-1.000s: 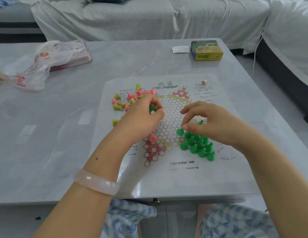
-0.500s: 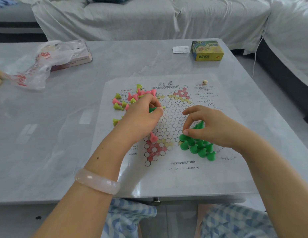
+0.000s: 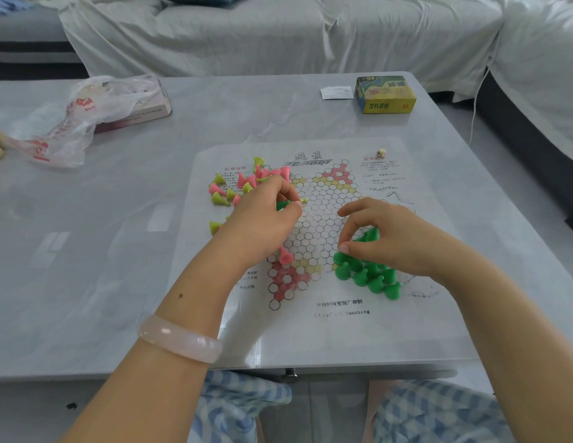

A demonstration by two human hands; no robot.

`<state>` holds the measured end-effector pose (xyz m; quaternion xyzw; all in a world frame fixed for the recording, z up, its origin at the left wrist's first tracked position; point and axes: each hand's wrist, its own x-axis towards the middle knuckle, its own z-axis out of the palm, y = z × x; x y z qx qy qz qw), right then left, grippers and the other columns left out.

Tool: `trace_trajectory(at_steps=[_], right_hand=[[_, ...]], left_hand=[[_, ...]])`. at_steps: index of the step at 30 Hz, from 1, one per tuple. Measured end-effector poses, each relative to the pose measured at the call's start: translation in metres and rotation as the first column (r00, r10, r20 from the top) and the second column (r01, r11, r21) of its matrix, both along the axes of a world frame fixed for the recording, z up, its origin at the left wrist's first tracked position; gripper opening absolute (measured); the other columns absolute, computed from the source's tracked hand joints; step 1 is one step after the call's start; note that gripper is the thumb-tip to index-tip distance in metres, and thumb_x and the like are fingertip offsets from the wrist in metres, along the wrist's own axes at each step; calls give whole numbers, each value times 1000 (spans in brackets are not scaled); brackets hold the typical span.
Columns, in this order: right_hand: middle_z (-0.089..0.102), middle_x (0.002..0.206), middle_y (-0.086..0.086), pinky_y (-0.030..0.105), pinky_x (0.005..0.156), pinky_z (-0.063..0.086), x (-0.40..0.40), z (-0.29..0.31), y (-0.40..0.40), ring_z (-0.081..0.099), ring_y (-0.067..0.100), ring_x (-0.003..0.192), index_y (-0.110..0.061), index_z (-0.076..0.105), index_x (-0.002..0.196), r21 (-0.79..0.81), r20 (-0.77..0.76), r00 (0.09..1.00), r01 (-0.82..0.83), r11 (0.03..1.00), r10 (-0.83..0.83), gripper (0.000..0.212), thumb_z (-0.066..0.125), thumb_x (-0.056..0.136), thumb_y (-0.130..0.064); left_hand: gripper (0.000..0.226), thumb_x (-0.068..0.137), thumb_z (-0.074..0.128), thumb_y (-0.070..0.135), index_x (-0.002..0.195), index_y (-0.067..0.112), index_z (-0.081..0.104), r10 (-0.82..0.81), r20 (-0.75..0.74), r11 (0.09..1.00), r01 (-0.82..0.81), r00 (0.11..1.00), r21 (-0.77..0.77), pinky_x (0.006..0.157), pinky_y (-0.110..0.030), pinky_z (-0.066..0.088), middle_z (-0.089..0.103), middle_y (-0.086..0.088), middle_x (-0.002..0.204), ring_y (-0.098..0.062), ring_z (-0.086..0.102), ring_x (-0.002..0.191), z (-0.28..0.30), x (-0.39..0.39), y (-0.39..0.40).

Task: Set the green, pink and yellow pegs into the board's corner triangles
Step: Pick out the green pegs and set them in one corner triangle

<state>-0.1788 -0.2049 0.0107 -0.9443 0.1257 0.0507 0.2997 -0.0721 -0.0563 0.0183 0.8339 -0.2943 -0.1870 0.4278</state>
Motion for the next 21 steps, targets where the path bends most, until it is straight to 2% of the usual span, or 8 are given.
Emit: trace_trajectory(at_steps=[11, 17, 19, 21], right_hand=[[45, 129, -16, 23, 95, 23, -1, 0, -2, 36, 0, 112, -28, 65, 81, 19, -26, 1000, -1, 1000, 1, 5, 60, 82, -30], [48, 110, -19, 21, 88, 24, -3, 3, -1, 40, 0, 105, -27, 66, 89, 56, -18, 1000, -6, 998, 7, 10, 59, 83, -30], [48, 110, -20, 21, 88, 24, -3, 5, -1, 41, -1, 105, -30, 65, 89, 84, 15, 1000, 14, 996, -16, 9, 59, 83, -31], [49, 112, -20, 20, 89, 24, -3, 5, -1, 41, -2, 106, -32, 64, 90, 103, 81, 995, 48, 994, -57, 8, 58, 84, -30]], left_hand=[[7, 91, 46, 17, 91, 21, 51, -3, -12, 1000, 3, 1000, 15, 64, -20, 41, 47, 9, 83, -16, 55, 89, 1, -1, 0], [10, 90, 46, 14, 92, 21, 51, 1, -19, 1000, 0, 1000, 26, 68, -19, 41, 50, 8, 91, -14, 54, 90, 2, -2, 0], [14, 89, 45, 9, 94, 21, 52, -1, -26, 999, 2, 1000, 33, 68, -17, 42, 52, 8, 95, -10, 54, 87, 2, -2, 0], [19, 89, 44, 4, 97, 20, 51, -29, -45, 998, 32, 999, 51, 60, -13, 43, 52, 12, 95, 0, 49, 82, 2, -2, 0]])
